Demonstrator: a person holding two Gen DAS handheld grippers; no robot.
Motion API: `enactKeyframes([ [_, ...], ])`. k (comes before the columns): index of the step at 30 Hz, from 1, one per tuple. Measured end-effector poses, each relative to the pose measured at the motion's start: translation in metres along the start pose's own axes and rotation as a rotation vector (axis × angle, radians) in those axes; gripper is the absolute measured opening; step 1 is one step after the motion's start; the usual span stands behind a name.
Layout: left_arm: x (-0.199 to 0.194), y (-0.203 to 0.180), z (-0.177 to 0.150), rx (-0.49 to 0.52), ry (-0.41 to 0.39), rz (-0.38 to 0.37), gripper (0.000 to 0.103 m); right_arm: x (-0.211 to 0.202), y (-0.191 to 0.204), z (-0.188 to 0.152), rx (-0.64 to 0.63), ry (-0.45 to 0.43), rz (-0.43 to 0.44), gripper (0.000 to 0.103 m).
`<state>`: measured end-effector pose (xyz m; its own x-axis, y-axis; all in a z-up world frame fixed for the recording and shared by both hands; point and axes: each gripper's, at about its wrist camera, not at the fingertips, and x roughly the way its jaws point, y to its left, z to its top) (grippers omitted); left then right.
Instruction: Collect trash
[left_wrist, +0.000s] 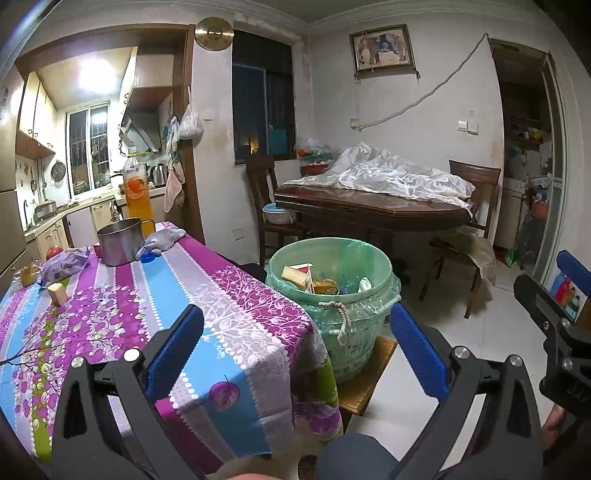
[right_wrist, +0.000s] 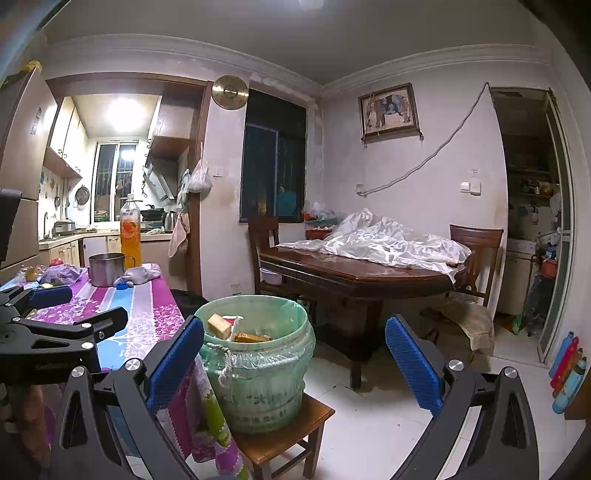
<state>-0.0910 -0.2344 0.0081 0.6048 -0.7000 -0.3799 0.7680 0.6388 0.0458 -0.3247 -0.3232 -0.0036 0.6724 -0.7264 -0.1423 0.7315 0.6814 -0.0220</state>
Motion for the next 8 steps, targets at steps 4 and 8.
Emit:
enactKeyframes([
  [4, 0.0006, 0.0008, 0.0006, 0.001, 0.008, 0.003, 0.097, 0.0043, -0.0008, 0.0011, -0.004, 0.003, 0.016, 0.098],
  [8, 0.0006, 0.0006, 0.0005, 0.003, 0.009, 0.004, 0.097, 0.0055, -0.0007, 0.0014, -0.002, 0.001, 0.025, 0.098],
])
